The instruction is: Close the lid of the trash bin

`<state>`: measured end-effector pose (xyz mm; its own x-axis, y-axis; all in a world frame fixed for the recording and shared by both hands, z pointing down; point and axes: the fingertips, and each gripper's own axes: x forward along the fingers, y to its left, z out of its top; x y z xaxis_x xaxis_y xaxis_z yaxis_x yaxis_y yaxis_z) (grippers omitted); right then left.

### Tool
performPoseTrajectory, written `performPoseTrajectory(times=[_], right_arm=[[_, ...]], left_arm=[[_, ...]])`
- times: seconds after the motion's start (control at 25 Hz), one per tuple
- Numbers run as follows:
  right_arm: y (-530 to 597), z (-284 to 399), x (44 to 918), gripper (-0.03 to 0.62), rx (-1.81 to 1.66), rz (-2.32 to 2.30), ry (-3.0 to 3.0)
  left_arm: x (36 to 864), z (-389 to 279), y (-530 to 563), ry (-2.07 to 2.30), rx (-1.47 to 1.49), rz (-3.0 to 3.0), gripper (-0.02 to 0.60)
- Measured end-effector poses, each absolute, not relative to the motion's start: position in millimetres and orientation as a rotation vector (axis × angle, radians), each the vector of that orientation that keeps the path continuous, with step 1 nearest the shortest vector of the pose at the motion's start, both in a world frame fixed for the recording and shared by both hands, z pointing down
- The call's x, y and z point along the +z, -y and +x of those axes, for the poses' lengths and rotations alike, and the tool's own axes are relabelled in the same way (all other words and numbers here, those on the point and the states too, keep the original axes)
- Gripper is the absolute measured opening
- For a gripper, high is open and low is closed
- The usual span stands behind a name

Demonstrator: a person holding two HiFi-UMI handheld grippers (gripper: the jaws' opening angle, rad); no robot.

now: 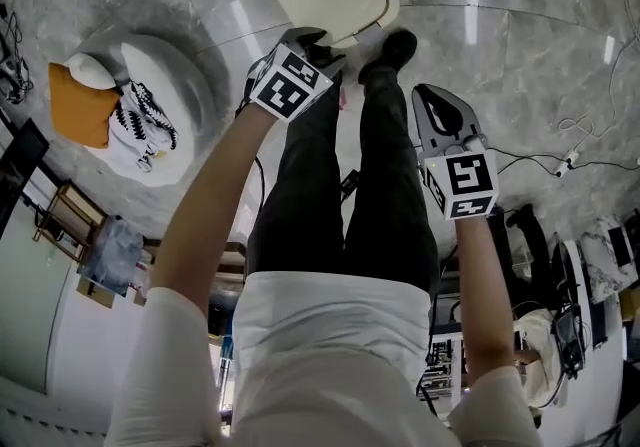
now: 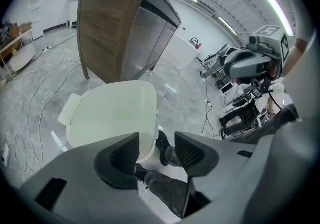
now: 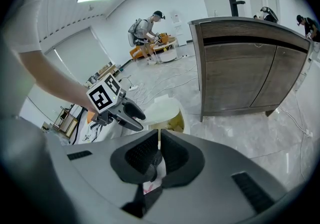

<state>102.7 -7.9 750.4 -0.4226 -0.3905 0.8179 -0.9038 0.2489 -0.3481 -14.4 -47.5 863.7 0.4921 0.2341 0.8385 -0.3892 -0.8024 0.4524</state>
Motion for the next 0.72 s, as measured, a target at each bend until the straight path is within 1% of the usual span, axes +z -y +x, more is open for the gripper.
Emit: performPoseTrajectory(times=[0.72], right_arm=[[3,126,799,0.035,1.154,1.185,1.91]], left_arm=[[930,-5,18,0.142,1.426,2.02,0.225]])
